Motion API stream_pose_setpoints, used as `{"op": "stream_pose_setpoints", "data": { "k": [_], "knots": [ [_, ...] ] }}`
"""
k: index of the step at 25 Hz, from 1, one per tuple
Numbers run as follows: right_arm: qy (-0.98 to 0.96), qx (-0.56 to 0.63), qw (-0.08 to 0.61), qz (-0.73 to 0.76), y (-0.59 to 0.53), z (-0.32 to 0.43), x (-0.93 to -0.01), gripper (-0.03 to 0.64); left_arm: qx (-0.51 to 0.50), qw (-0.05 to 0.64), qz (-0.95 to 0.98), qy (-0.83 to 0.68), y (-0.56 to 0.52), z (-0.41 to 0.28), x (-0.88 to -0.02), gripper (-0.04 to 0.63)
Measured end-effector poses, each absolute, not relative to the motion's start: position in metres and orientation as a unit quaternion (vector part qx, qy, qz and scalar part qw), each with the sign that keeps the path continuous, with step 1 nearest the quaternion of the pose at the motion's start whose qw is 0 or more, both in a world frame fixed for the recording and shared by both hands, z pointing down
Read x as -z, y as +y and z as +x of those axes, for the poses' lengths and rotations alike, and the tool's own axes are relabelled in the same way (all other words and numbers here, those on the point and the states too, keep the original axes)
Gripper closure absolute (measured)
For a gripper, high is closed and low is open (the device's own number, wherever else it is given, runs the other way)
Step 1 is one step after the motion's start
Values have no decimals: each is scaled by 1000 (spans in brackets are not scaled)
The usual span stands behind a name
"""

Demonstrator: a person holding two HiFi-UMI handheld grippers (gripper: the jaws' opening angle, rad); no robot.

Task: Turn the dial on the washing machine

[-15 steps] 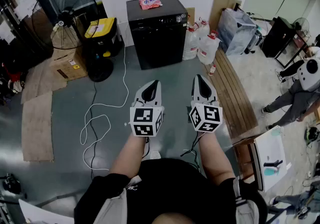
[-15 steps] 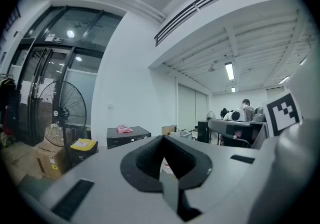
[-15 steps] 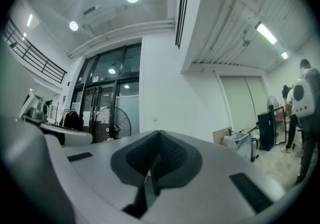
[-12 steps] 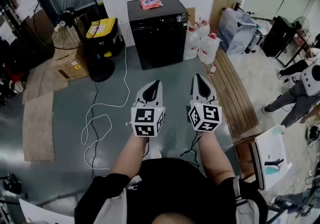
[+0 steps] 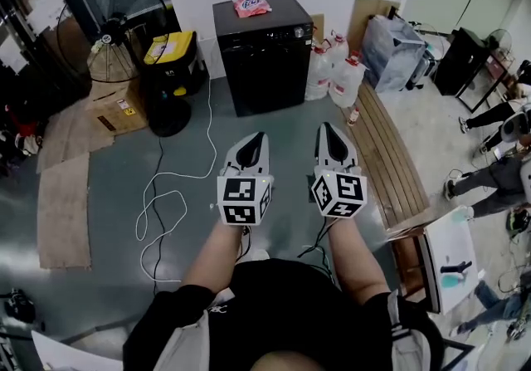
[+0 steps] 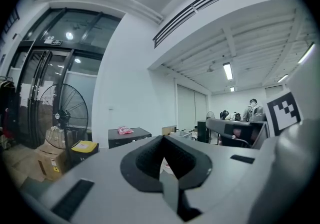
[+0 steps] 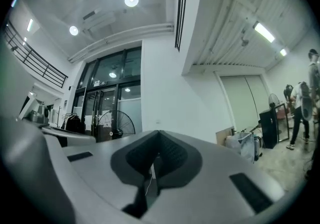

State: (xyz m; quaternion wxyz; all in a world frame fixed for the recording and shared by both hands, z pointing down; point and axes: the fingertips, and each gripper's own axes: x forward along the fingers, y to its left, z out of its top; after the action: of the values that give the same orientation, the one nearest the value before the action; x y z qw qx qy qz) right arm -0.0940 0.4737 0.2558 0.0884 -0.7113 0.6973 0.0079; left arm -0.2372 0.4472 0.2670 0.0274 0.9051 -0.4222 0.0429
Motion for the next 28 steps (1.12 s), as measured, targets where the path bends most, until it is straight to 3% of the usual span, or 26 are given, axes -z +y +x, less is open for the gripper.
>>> {"op": "stream_pose_setpoints", "data": {
  "k": [17, 28],
  "knots": [
    [689, -12, 81, -720, 412, -133, -260, 615, -35, 25, 920, -390, 380, -265, -277, 586],
    [678, -9, 97, -728, 364, -103, -279, 615, -34, 17, 917, -397, 323, -255, -295, 586]
  ]
}}
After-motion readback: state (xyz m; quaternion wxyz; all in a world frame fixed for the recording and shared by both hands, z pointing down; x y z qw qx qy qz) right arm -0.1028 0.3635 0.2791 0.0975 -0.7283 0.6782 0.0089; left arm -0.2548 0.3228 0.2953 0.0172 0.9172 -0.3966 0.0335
